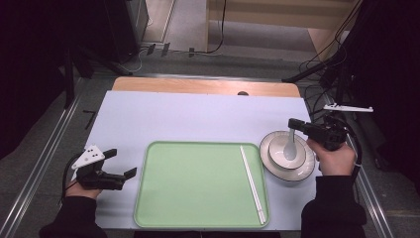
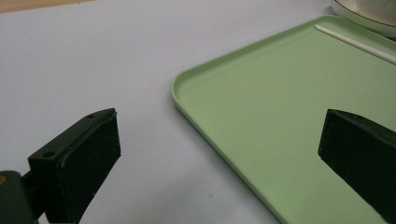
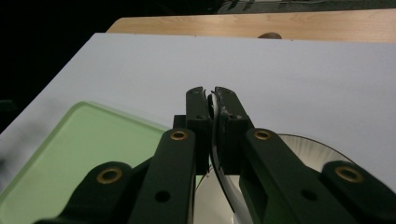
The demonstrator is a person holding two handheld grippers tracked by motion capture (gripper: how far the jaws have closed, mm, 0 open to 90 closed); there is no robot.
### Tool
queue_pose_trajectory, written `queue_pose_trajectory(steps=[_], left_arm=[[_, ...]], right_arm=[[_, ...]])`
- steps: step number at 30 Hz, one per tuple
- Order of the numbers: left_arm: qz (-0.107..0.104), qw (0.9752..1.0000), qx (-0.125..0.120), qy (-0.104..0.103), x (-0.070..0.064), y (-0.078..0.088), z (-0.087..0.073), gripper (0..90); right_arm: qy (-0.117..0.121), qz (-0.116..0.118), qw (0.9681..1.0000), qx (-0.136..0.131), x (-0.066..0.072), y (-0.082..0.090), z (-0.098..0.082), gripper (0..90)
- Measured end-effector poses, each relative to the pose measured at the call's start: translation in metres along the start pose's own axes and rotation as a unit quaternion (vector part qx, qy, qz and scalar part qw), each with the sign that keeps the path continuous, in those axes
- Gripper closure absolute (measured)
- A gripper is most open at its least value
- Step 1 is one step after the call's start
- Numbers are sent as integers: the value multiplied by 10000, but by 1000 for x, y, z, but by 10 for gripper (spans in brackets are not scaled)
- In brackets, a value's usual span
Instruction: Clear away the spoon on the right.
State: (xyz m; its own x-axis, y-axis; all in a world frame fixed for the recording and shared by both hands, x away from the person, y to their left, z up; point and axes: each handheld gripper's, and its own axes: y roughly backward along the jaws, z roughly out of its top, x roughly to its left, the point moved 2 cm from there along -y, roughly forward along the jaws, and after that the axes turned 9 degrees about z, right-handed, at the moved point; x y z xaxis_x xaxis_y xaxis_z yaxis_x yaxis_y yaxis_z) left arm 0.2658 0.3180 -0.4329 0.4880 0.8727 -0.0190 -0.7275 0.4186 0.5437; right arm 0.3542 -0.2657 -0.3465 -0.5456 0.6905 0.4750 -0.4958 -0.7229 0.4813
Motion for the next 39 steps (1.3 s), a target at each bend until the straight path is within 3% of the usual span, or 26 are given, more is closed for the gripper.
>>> queue_pose_trajectory(steps=[14, 18, 39], left_arm=[[-4, 10000, -17, -17, -1, 0, 1, 0], [5, 10000, -29, -11, -1, 0, 0, 0], [46, 10000, -28, -23, -1, 1, 1, 0]], right_arm=[[216, 372, 9990, 76, 36, 1, -3, 864], [263, 562, 9979, 163, 45, -7, -8, 864], [518, 966, 9917, 667, 81, -42, -40, 863]])
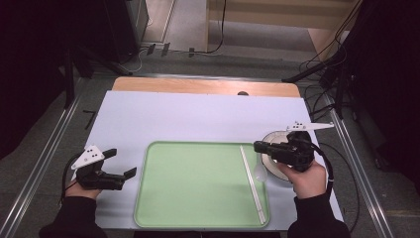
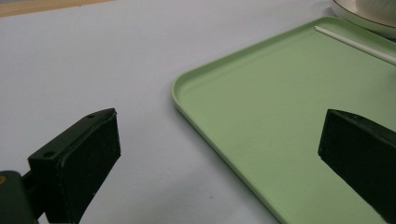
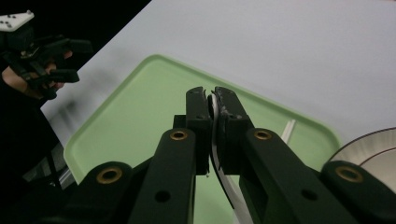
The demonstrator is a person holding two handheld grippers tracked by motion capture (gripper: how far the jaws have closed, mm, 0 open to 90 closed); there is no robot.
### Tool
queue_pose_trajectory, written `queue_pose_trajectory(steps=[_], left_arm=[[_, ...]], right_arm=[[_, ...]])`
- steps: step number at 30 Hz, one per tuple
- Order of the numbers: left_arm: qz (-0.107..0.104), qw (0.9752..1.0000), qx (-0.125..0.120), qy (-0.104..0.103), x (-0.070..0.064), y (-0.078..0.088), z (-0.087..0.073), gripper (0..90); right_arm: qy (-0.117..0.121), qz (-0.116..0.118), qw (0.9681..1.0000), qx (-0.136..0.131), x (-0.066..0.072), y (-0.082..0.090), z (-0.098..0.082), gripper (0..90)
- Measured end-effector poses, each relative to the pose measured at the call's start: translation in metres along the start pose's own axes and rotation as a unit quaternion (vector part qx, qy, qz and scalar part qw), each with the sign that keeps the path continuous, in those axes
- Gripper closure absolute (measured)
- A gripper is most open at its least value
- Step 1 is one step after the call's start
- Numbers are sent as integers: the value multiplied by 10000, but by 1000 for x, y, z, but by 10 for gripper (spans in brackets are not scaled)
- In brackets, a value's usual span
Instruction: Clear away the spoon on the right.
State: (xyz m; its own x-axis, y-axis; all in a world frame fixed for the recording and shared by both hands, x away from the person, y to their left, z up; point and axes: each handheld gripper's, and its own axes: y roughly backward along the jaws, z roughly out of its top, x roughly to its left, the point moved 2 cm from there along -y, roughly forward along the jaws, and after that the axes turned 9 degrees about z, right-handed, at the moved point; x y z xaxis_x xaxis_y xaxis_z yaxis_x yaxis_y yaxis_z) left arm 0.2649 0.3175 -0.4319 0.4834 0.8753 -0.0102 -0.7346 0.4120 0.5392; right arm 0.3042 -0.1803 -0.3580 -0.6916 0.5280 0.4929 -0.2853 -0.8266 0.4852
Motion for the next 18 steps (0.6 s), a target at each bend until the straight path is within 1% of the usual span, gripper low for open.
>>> queue_pose_trajectory(steps=[4, 8, 11, 18], left_arm=[[-12, 10000, -9, 0, 0, 0, 0, 0], [-22, 10000, 5, 4, 0, 0, 0, 0], [-17, 10000, 20, -19, 0, 0, 0, 0], [-16, 10000, 4, -6, 0, 0, 0, 0]], right_arm=[[9, 80, 9999, 119, 6, -7, -6, 864], [26, 144, 9998, 141, 10, -14, -12, 863], [43, 167, 9996, 210, 14, -21, -17, 863], [-32, 295, 9989, 367, 20, -30, -27, 863]])
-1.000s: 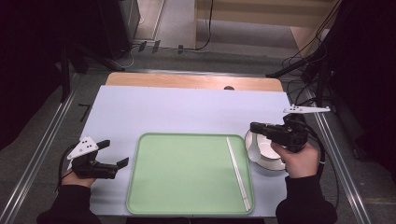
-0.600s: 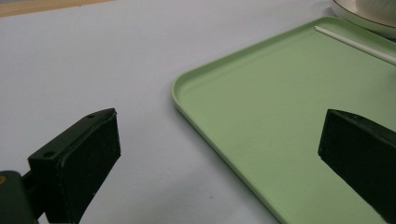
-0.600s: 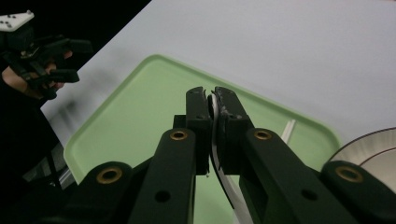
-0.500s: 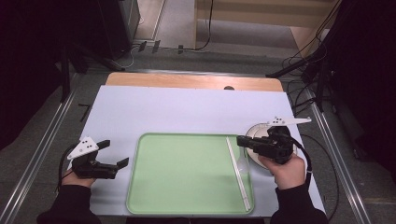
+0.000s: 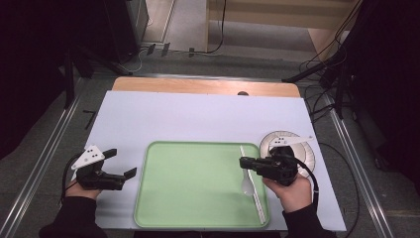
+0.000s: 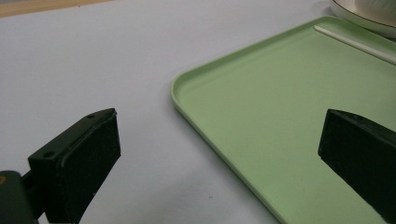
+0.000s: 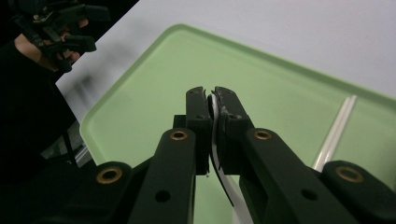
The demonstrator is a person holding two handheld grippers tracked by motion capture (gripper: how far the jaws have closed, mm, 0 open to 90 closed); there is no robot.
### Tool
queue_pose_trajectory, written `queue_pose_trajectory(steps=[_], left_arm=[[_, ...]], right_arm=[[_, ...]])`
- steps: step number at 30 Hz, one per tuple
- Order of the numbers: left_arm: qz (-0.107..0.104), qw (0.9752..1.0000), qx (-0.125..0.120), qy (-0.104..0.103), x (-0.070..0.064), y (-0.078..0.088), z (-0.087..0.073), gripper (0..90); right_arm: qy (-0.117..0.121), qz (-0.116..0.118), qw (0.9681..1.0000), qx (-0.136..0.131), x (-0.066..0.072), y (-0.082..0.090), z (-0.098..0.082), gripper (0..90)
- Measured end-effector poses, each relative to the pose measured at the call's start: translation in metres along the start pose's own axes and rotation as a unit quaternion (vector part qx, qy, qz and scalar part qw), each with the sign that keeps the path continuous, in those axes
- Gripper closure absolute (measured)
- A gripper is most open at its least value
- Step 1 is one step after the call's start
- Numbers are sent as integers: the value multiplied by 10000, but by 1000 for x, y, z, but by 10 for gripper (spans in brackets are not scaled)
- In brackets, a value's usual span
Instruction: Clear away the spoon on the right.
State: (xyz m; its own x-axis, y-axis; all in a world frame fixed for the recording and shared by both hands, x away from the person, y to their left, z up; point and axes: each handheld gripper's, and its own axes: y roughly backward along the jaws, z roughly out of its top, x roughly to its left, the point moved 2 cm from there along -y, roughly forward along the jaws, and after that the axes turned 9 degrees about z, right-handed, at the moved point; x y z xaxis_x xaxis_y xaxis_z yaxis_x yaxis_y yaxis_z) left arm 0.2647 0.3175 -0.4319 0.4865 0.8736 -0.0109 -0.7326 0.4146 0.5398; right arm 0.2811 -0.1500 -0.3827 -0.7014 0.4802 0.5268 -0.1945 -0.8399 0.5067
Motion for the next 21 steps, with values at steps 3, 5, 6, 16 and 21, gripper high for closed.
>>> queue_pose_trajectory(steps=[3, 5, 6, 16, 21], left_arm=[[5, 10000, -7, -6, 0, 0, 0, 0], [10, 10000, 1, -6, 0, 0, 0, 0], [8, 10000, 1, -7, 0, 0, 0, 0], [-13, 10000, 12, -20, -1, -1, 0, 0], [-47, 10000, 29, -26, -1, -2, 0, 0]], right_arm=[[-71, 106, 9999, 47, 2, -4, -6, 863], [-53, 124, 9998, 176, 3, -9, -11, 863], [-84, 132, 9996, 224, 3, -11, -13, 863], [-262, 282, 9987, 324, -8, -29, -18, 854], [-308, 211, 9987, 356, -17, -35, -19, 843]])
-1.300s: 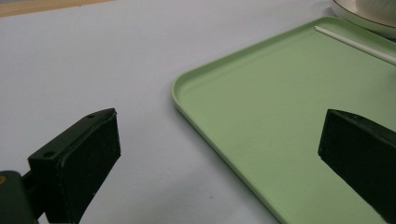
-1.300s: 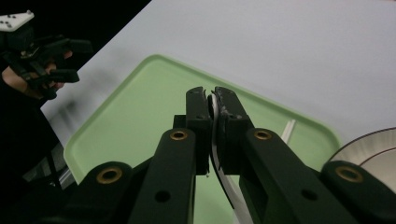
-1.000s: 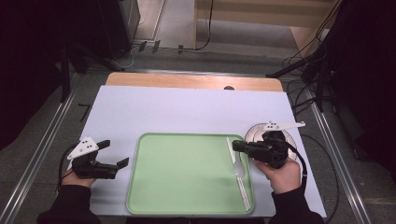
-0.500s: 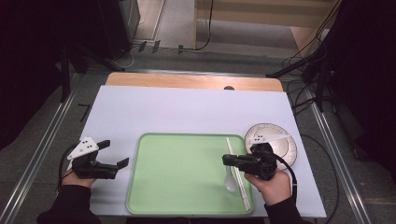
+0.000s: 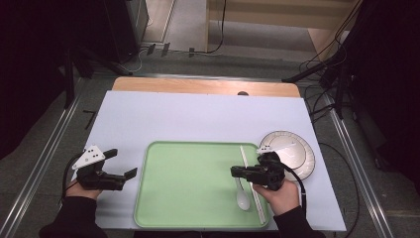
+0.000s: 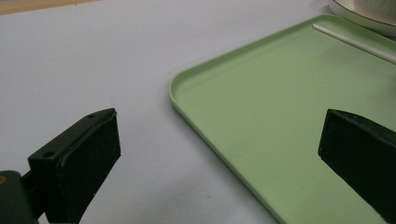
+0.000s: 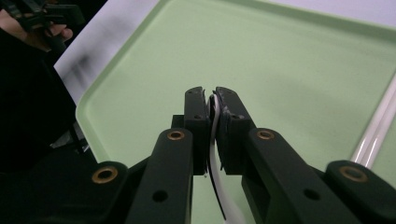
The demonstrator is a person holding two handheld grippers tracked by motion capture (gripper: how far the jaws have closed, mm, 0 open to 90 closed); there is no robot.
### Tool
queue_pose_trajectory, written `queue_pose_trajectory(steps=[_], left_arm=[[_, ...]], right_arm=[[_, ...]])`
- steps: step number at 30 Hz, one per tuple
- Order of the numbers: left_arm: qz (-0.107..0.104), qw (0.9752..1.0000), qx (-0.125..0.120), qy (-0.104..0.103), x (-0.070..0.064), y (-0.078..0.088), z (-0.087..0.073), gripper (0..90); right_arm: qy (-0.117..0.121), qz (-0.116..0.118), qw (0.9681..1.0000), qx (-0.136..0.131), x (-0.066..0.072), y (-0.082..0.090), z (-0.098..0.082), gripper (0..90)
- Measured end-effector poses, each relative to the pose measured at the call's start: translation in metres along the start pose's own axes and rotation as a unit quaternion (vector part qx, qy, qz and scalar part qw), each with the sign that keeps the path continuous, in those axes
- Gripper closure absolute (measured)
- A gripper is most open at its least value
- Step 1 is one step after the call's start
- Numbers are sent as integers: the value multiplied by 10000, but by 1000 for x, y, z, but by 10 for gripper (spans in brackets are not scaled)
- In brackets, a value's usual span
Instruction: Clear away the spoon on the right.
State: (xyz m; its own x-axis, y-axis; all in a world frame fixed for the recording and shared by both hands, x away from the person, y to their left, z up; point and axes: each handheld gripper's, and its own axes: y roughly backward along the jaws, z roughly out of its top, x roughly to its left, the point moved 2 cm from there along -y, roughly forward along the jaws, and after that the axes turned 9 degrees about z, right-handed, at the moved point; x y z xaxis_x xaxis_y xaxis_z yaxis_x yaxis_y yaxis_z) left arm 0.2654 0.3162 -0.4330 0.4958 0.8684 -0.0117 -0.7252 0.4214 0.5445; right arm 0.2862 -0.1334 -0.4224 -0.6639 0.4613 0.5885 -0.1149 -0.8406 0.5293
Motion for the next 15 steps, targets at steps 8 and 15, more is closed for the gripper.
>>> queue_pose_trajectory(steps=[8, 15], left_arm=[[-7, 10000, 0, -5, 0, 0, 0, 0], [-2, 10000, 4, -11, 0, 0, 0, 0]], right_arm=[[-164, -38, 9998, 96, -14, -12, -1, 827], [-243, -67, 9994, 238, -23, -23, -5, 811]])
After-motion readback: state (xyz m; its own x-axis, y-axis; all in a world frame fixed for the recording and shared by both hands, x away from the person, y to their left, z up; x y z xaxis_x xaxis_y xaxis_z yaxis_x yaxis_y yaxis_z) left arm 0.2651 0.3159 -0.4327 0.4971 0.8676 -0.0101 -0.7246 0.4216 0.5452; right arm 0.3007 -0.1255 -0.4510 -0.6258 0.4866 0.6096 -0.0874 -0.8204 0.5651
